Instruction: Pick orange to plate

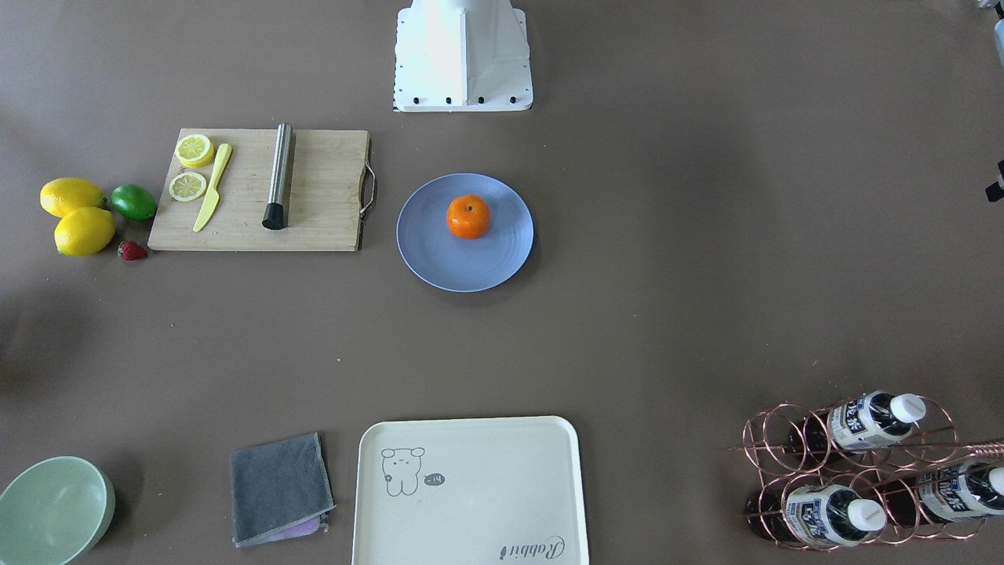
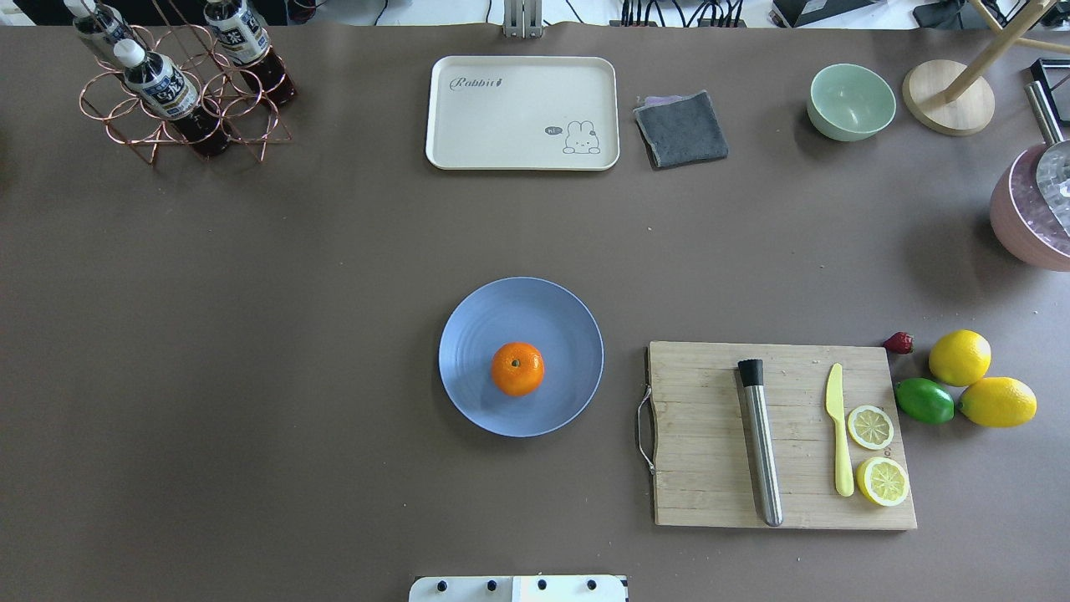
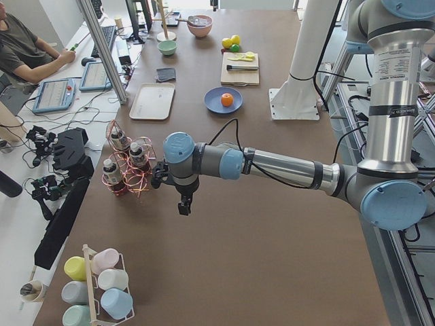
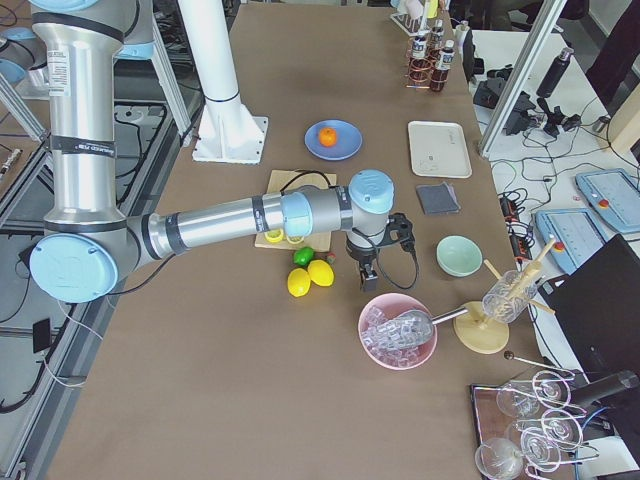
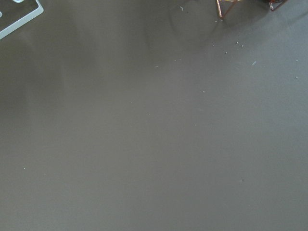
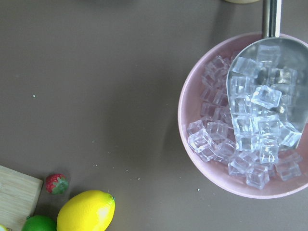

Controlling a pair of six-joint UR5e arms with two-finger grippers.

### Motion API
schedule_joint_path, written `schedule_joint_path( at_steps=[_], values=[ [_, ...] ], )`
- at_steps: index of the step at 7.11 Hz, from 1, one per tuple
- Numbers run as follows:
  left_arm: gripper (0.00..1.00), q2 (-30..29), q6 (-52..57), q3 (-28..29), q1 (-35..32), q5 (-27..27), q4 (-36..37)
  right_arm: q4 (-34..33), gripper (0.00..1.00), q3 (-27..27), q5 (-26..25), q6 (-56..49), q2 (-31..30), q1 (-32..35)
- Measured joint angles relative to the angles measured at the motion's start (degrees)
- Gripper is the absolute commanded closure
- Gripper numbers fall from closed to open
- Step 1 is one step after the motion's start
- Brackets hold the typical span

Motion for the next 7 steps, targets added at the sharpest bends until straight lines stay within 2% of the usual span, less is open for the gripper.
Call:
schedule_joint_path(
  at_steps=[3, 7],
  values=[
    [0.03, 1.7, 7.1, 1.7, -4.7, 0.0, 0.2, 0.3, 0.0, -0.2, 0.0, -1.6, -2.1, 2.4],
    [0.03, 0.4, 7.5, 1.6, -5.2, 0.2, 2.4, 0.4, 0.0, -1.6, 0.0, -1.8, -3.1, 2.5]
  ],
)
